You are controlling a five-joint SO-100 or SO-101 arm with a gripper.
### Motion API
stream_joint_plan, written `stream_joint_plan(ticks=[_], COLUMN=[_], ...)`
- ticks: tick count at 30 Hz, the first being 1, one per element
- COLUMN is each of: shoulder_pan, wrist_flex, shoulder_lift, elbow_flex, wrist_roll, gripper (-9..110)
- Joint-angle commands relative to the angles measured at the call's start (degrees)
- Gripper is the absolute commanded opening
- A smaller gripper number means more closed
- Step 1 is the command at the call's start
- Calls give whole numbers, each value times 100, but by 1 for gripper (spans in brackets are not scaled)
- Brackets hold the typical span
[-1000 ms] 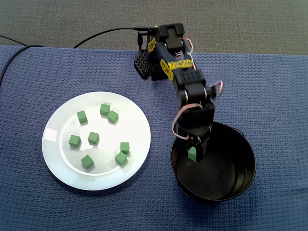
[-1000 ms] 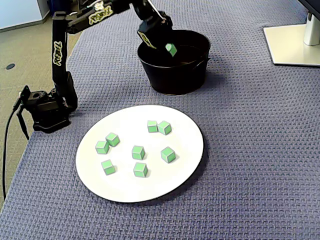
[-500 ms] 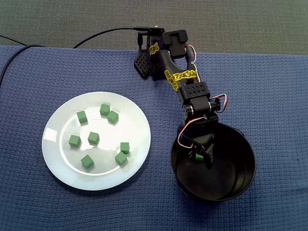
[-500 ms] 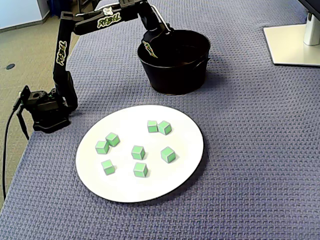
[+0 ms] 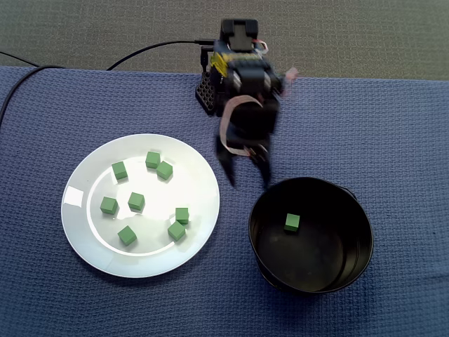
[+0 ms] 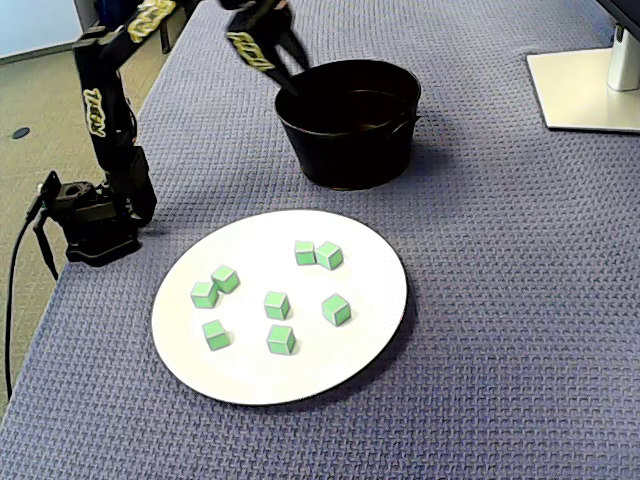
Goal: Pick up the items on the white plate and put them in the black container.
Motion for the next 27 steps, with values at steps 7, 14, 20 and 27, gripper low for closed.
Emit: stream_joint_plan(ticks=[7, 14, 20, 27], shoulder_pan=[1626, 1986, 2145, 2180], wrist_flex=[-264, -1688, -2435, -3217], shoulder_lift=[747, 466, 105, -545], elbow_flex=[2048, 3331, 3753, 3841], wrist_roll=[-2276, -2417, -2470, -2373], gripper=[13, 20, 24, 25])
